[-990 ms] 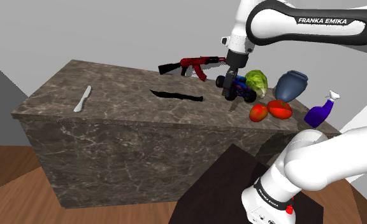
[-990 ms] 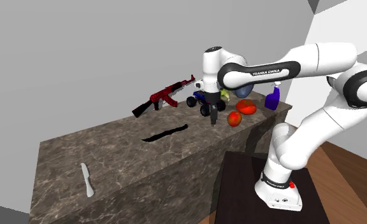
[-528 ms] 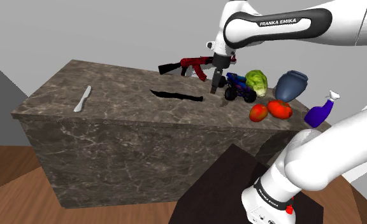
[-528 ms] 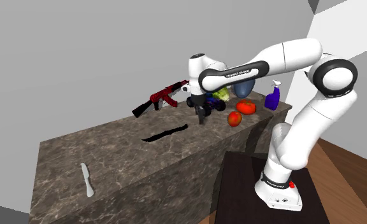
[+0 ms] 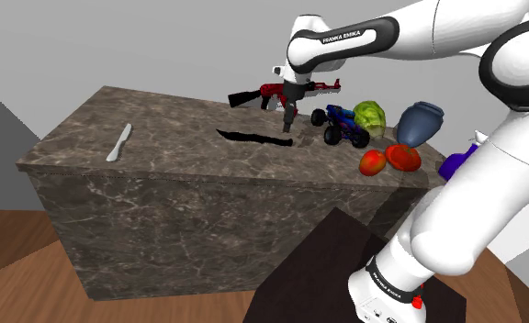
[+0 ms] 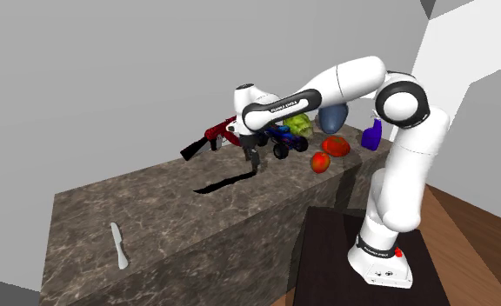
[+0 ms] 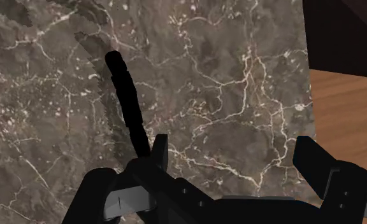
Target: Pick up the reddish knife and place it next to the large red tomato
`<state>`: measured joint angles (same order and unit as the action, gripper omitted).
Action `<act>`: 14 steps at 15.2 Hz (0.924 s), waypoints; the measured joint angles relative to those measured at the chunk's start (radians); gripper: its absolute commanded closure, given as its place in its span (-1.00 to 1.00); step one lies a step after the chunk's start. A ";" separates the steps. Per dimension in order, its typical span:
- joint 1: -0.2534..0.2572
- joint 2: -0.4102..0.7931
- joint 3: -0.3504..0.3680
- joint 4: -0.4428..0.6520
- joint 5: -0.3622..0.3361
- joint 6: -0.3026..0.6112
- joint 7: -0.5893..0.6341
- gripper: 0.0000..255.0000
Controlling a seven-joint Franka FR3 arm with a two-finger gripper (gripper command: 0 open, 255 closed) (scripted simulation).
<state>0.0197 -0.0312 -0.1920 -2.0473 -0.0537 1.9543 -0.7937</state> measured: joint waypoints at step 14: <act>-0.040 0.460 0.030 0.407 0.113 0.022 -0.297 -1.00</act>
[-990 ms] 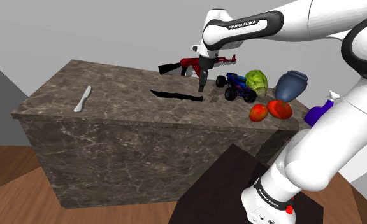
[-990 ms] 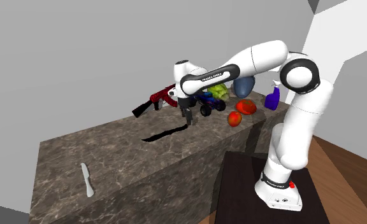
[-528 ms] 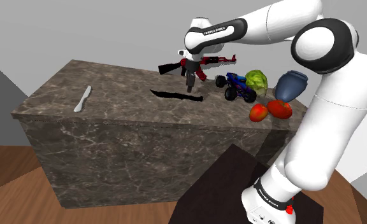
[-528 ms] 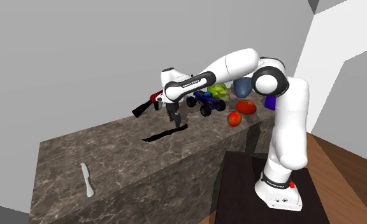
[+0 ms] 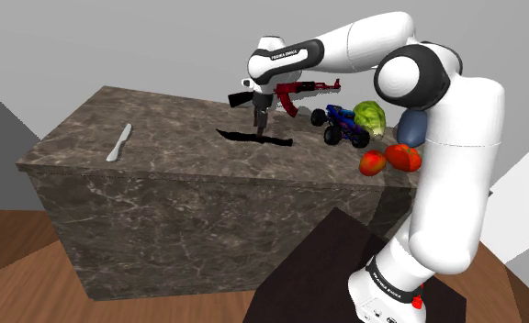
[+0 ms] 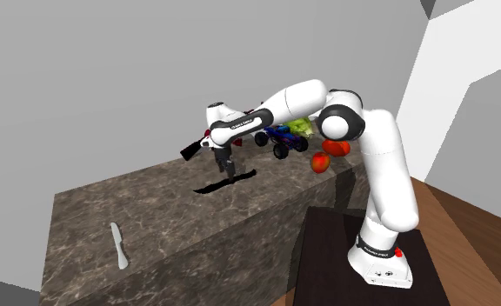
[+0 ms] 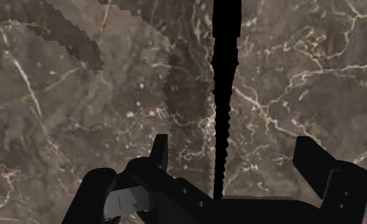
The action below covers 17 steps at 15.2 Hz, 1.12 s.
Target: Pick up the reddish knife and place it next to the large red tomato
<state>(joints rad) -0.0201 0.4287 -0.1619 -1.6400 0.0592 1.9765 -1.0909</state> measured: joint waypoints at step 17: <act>-0.001 0.020 0.002 -0.032 0.004 0.053 -0.004 1.00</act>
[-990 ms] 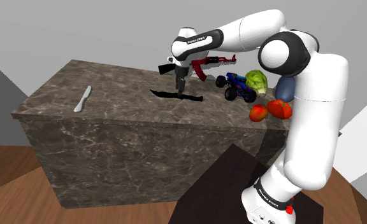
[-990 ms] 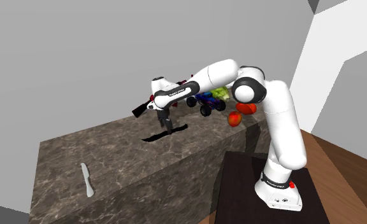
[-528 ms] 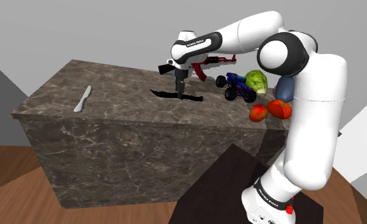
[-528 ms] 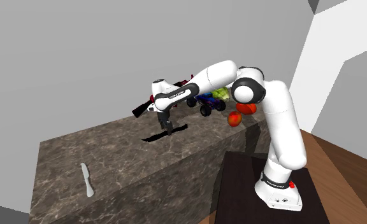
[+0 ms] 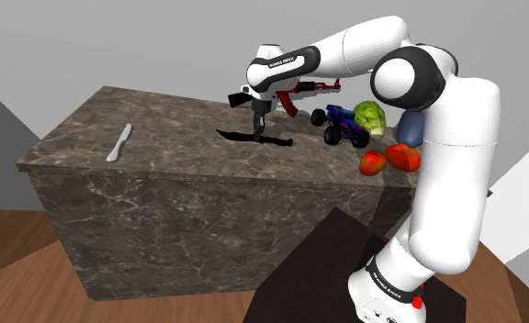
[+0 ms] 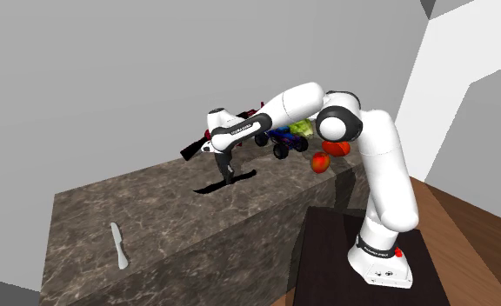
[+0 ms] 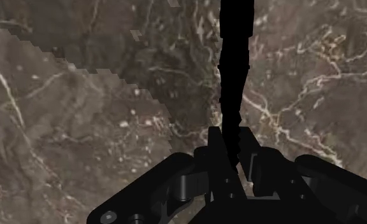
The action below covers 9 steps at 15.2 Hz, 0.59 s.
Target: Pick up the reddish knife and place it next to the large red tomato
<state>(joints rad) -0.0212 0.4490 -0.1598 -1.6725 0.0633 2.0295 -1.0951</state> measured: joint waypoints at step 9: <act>0.001 -0.017 -0.002 0.016 -0.003 -0.033 0.002 1.00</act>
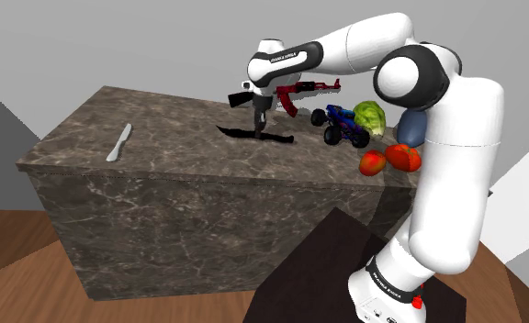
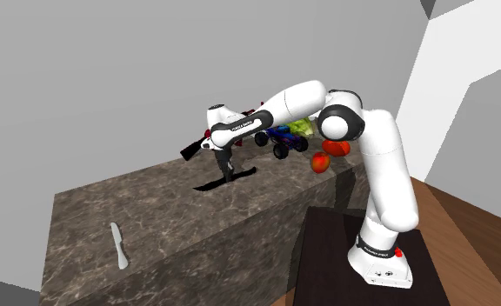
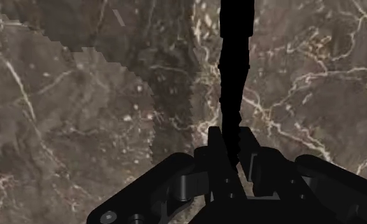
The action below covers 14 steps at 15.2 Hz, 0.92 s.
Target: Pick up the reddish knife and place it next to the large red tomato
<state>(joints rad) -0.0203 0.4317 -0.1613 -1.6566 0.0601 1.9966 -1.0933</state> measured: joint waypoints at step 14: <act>0.001 -0.055 -0.005 0.109 -0.010 -0.163 0.005 1.00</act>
<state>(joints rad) -0.0197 0.3770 -0.1664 -1.5475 0.0497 1.8336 -1.0884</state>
